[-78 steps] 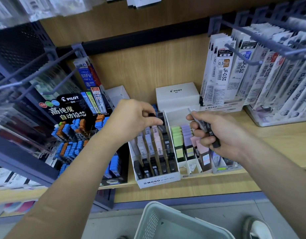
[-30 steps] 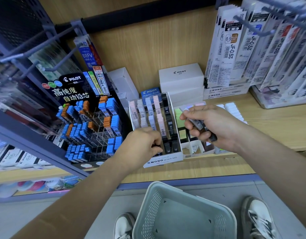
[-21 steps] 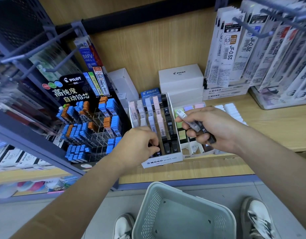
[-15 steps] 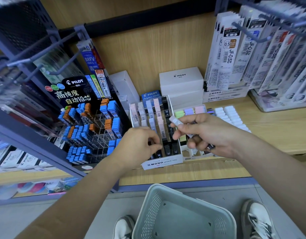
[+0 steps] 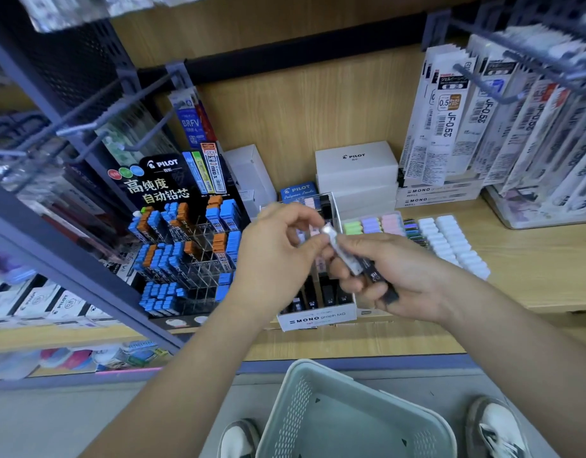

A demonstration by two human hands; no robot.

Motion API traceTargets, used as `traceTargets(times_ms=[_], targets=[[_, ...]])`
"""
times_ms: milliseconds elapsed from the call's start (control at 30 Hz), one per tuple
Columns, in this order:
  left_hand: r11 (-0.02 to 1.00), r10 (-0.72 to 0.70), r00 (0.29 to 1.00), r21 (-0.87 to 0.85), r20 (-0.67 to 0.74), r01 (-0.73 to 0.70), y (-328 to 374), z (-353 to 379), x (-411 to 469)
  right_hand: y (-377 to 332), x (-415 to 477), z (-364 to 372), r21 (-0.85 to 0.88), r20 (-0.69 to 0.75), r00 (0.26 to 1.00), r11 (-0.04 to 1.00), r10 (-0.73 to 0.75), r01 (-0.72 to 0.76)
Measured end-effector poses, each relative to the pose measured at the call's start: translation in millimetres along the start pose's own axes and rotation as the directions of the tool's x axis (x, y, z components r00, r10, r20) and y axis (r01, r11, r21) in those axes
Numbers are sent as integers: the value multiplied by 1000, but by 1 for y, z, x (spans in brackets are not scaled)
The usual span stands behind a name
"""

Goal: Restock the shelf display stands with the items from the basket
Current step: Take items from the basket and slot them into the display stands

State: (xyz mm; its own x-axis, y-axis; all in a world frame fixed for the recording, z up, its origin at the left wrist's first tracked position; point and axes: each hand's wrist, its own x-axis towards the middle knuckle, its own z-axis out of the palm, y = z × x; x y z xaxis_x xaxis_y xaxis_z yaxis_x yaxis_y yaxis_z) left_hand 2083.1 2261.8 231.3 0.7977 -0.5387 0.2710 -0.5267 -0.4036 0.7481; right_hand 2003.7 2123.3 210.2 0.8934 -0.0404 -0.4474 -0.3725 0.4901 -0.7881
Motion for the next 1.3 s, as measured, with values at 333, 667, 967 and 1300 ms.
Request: traceTargets(times_ms=[333,667,967,1300], targets=[[899,-247,922,-283,297,333,16,19,-18,1,9,20,337,-208,955,901,-210,272],[990,-133,990,47,-40,135,-30,-58,15,-17,2,-8,45,-275,934,967,-230,251],[886,-8,992,462,124,-50,-50,-45,16,-7,7,0,-119,-209,965,984,-157,134],[859,88,978,483,187,-170,-61,-27,23,-7,4,-5,-116,-193,975,989,-114,93]])
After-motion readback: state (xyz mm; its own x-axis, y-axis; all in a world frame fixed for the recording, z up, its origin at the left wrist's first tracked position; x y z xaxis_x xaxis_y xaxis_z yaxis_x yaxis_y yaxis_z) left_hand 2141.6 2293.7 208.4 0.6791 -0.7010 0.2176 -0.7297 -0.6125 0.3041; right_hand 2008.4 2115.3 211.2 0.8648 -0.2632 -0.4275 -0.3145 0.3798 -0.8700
